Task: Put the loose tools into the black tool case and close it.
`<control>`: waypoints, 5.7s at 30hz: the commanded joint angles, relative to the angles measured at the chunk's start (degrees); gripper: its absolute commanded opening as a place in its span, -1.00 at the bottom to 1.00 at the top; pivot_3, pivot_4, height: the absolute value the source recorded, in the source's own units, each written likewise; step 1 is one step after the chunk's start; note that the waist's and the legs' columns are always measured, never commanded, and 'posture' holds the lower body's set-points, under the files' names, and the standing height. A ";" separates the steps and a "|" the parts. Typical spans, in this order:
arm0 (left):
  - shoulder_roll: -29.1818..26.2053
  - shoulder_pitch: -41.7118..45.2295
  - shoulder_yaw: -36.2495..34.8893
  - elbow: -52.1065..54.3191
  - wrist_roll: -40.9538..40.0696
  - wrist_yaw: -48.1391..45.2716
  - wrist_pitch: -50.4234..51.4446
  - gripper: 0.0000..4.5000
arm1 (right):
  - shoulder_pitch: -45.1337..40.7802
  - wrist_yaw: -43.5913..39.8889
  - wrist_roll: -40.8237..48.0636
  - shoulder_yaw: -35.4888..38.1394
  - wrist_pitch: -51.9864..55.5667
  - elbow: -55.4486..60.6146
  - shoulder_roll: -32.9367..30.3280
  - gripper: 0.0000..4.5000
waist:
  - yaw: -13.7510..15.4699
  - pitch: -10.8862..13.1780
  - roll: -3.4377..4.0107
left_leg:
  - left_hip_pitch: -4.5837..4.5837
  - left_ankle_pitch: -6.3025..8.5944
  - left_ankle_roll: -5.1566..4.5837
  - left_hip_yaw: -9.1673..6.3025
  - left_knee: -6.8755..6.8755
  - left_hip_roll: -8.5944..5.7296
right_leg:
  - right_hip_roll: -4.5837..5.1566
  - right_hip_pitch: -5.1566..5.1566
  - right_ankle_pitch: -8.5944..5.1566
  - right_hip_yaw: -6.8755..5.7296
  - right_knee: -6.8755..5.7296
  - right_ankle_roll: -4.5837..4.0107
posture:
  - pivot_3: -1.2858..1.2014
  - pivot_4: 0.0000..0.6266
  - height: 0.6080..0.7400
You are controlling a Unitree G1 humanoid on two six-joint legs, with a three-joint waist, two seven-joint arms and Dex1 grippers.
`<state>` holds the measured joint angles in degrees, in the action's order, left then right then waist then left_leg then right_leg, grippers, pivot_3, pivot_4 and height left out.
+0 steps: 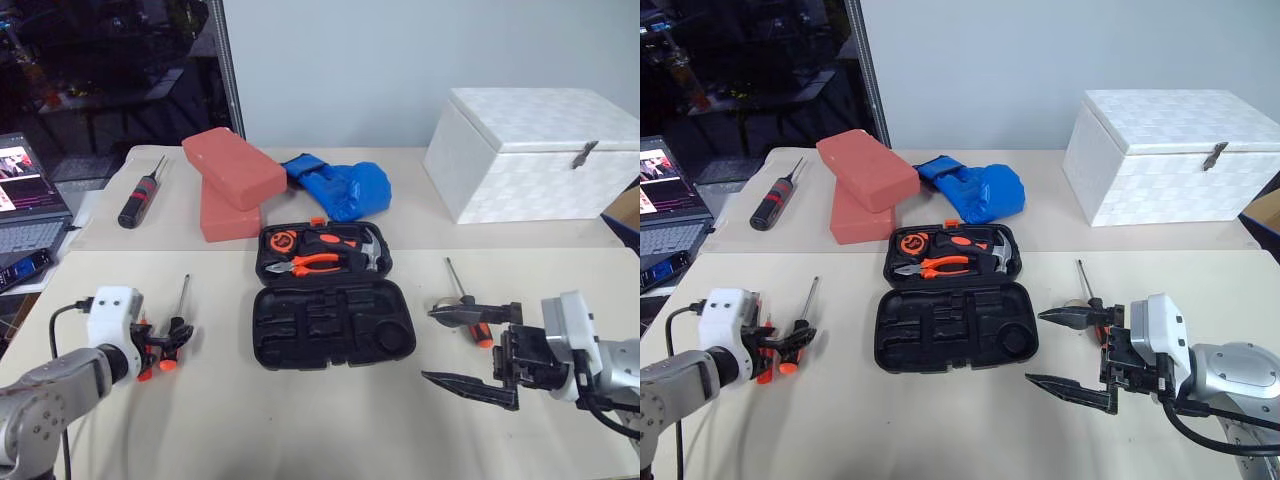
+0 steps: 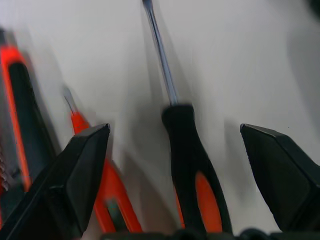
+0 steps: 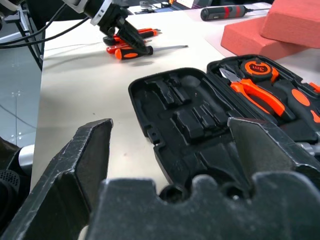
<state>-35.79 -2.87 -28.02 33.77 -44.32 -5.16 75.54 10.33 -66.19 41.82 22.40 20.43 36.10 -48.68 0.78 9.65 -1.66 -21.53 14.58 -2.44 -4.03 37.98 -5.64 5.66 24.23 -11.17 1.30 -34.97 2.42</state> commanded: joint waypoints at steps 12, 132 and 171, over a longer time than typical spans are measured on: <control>0.10 5.40 1.52 7.89 -2.91 -13.91 -11.69 -0.61 | -3.53 3.94 5.44 4.54 1.54 2.46 -1.34 1.00 | 0.40 0.00 -0.04 | 0.02 -0.12 0.22 0.01 0.00 0.19 | -0.07 -0.04 -0.06 -0.07 0.02 0.09 | 0.03 -0.52 1.00; -14.32 6.77 9.63 -2.37 -2.74 -55.85 -36.26 1.00 | -52.71 -5.52 -43.23 -48.68 -5.07 -39.95 3.04 -0.56 | -0.33 0.19 0.46 | -1.01 0.00 -0.39 0.70 0.95 0.46 | -0.12 1.01 0.54 -0.31 -0.06 -0.31 | 0.03 -0.52 1.00; -3.77 -12.24 -4.04 -6.76 7.11 -39.46 -44.74 1.00 | -38.33 10.98 -23.29 -28.23 -4.75 -26.57 20.54 -0.86 | -1.52 0.00 0.30 | 0.29 0.23 0.00 0.79 0.78 0.78 | -0.33 0.00 0.26 -0.23 -0.14 -0.18 | 0.03 -0.52 1.00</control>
<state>-40.24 -14.97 -27.22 25.54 -37.50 -49.70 30.25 -26.33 -53.72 10.15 -11.04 11.77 1.28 -27.91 -0.74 9.64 -1.36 -21.35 14.68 -2.59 -3.24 38.78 -4.86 5.30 24.34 -10.63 1.06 -35.15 1.85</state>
